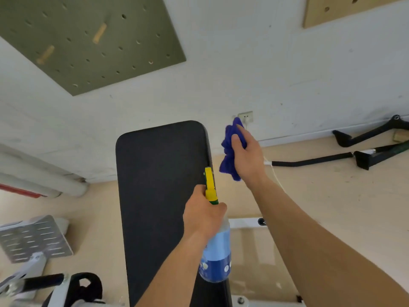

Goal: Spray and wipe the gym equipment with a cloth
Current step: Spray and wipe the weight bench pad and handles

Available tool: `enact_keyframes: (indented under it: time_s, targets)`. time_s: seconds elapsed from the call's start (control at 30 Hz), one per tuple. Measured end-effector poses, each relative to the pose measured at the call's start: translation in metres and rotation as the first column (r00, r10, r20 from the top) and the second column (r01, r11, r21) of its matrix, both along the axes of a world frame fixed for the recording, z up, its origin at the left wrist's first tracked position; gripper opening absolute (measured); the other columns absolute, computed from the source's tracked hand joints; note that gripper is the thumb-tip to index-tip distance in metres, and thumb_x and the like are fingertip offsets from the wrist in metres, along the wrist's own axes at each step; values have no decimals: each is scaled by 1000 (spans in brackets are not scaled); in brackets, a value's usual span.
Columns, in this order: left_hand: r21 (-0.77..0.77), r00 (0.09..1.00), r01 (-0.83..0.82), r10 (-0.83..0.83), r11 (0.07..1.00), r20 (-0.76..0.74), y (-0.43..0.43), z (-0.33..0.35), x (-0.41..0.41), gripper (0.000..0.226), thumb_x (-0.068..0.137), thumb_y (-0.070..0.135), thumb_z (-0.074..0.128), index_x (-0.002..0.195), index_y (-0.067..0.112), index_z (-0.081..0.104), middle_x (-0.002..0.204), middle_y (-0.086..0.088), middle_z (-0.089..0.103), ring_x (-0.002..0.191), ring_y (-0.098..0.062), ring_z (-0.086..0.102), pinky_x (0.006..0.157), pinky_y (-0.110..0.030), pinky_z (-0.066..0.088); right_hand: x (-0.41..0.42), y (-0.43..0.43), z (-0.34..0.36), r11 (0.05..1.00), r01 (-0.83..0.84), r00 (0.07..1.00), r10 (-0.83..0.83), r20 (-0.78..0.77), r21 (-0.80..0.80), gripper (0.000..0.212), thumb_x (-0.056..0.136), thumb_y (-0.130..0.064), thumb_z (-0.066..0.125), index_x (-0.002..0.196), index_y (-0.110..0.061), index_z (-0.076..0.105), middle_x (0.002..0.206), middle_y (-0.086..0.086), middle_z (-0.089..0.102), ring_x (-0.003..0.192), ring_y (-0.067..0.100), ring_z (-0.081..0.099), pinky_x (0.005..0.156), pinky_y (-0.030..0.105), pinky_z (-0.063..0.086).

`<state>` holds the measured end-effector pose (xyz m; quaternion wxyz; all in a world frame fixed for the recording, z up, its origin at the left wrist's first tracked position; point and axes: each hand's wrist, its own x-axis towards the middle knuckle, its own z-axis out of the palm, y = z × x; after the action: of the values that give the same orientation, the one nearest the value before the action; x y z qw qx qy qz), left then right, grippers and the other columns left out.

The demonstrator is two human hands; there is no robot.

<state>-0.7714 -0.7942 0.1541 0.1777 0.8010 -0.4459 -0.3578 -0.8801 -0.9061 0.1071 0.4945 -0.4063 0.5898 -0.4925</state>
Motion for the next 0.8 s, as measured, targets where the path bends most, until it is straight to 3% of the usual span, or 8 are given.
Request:
enact_keyframes:
  time_s: [0.1,0.2,0.3,0.37,0.5,0.63,0.73,0.8]
  targets:
    - [-31,1000,2,-1,1000,3,11,4,19,23,82,13,69,91,28,54,78,7,61,73,-14,60,68,-34,49,50,-25,-3,975,-209,961,191,-200,-71,48,107,-35,35,155,-32,29,142,4,53,116,21,57,96,30,44]
    - [-76,1000,-7,7,997,11,14,10,42,25,82,11,71,92,28,56,75,8,59,68,-10,57,61,-26,42,82,3,-40,978,-201,896,160,-414,-56,53,106,-40,33,156,-36,18,138,11,53,109,29,60,93,42,51]
    - [-92,999,21,-17,996,44,12,15,61,27,82,12,71,96,29,57,79,7,61,73,-10,59,62,-25,41,78,94,-77,987,-157,897,133,-422,-23,56,104,-37,42,156,-35,22,120,12,62,93,29,62,78,35,49]
    - [-84,997,50,-45,995,66,9,16,71,28,83,14,71,103,28,57,83,5,61,78,-12,60,65,-27,43,72,146,-89,979,-199,897,201,-393,47,59,103,-37,45,156,-36,21,115,12,64,91,26,62,77,33,47]
    - [-61,993,95,-91,994,71,14,11,79,28,85,17,70,107,27,56,87,3,61,80,-13,60,66,-27,42,73,106,-79,986,-160,901,168,-399,53,56,104,-36,43,156,-28,25,125,15,64,103,32,63,91,41,50]
    - [-36,995,88,-87,995,45,32,-1,79,28,84,17,72,101,30,55,86,3,61,80,-15,61,70,-30,46,83,44,-51,987,-159,862,141,-486,3,56,106,-38,37,158,-31,17,114,15,64,90,29,61,80,39,49]
    - [-9,992,106,-105,994,64,43,-8,75,28,82,17,72,99,32,55,85,6,62,80,-12,61,73,-31,49,93,109,-76,993,-117,851,114,-512,26,59,105,-36,41,158,-32,15,108,15,63,84,31,61,72,40,49]
    - [6,988,137,-137,991,67,49,-12,70,27,82,16,71,99,30,55,81,7,60,74,-9,59,66,-26,43,90,172,-102,984,-156,862,176,-476,80,60,103,-34,45,158,-30,20,111,15,64,86,32,62,73,41,50]
